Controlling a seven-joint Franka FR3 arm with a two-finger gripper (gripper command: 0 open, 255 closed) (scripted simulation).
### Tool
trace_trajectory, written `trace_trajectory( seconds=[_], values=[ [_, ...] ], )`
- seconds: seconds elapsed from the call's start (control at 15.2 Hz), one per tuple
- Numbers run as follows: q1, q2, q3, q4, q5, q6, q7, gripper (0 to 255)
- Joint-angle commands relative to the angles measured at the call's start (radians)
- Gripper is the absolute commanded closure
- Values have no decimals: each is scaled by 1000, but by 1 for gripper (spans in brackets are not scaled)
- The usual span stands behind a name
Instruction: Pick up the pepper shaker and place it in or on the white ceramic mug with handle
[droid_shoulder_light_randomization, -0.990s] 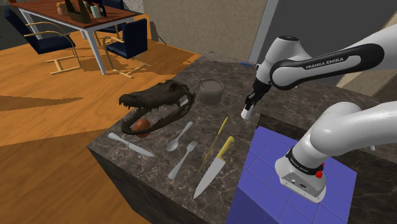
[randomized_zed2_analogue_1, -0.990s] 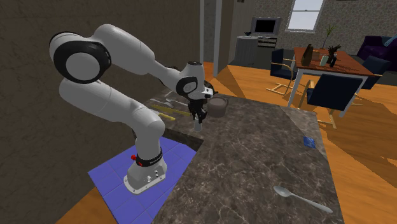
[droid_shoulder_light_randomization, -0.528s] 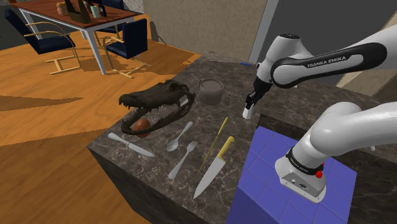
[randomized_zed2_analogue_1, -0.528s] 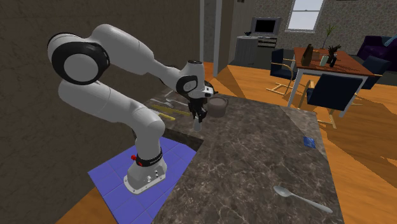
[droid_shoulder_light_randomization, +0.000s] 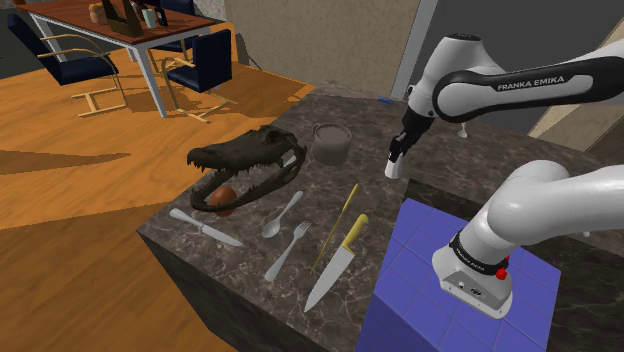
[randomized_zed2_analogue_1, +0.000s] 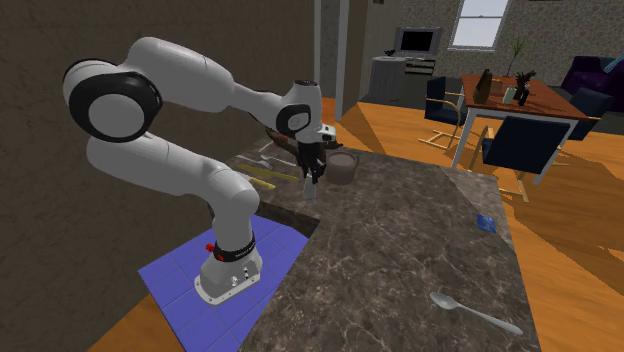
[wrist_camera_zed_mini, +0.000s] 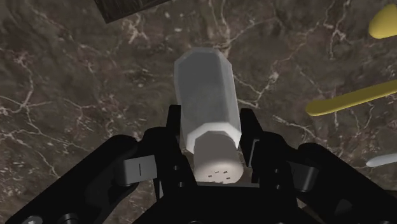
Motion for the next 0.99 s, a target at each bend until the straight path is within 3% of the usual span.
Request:
trace_trajectory(
  seconds=[0.0,0.92],
  values=[
    [0,-19,3,20,1,-40,2,255],
    [3,-70,13,184,8,-254,10,255]
  ],
)
